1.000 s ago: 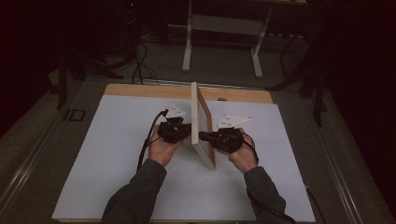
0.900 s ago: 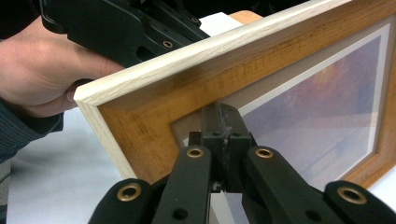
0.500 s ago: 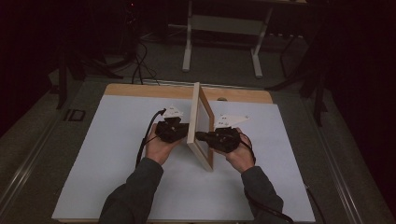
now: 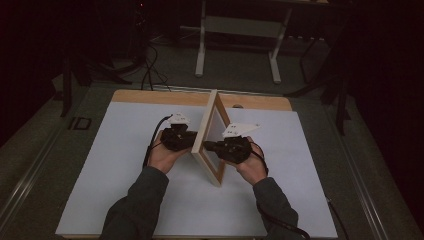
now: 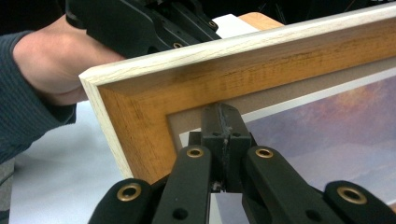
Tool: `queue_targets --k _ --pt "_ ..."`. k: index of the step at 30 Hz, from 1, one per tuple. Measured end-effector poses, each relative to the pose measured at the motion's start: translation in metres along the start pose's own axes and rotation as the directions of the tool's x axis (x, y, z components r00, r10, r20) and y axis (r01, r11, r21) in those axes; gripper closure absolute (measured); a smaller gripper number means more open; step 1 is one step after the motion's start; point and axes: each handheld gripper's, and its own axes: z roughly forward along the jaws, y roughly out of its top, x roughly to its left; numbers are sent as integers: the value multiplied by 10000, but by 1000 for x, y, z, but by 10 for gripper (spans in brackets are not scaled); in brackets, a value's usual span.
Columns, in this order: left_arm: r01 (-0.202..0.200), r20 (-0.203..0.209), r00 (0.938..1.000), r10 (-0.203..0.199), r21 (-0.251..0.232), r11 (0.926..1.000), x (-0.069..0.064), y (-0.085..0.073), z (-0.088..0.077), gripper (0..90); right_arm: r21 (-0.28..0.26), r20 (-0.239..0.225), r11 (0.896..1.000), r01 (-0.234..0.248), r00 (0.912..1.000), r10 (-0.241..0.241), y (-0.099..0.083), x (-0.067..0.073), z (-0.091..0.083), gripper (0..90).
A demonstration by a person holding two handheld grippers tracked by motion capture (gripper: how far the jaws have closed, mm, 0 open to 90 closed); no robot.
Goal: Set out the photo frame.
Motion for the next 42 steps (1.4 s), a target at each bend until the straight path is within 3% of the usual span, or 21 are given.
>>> queue_targets --k 4,8,9,19,24,30,35,42 --pt "132 14 9999 -133 141 9998 0 -3 -4 852 37 36 9998 170 9998 -170 1 3 1 899" --pt "283 -256 9993 -280 107 9995 0 -5 -12 792 43 76 9999 156 9998 -156 1 1 2 899" --pt "485 -340 9982 -486 -37 9988 1 -6 -17 775 46 95 9999 134 9999 -134 1 1 2 899" --pt "1083 -169 9938 -1095 -590 9924 0 -10 -43 644 64 217 10000 59 9997 -60 0 -2 3 899" --pt "1034 -411 9935 -1062 -640 9926 -4 -9 -47 569 121 409 9999 68 9991 -73 -2 -3 4 897" --pt "1412 -596 9872 -1481 -1062 9843 -5 -8 -55 478 182 544 9998 33 9985 -43 -4 -4 4 853" --pt "1906 -390 9794 -1982 -1474 9706 -6 -5 -61 455 206 540 9997 -113 9985 102 -6 -7 2 781" --pt "1950 -256 9794 -2003 -1389 9709 -14 -2 -62 359 178 759 9993 -314 9967 299 -9 -13 -2 720"
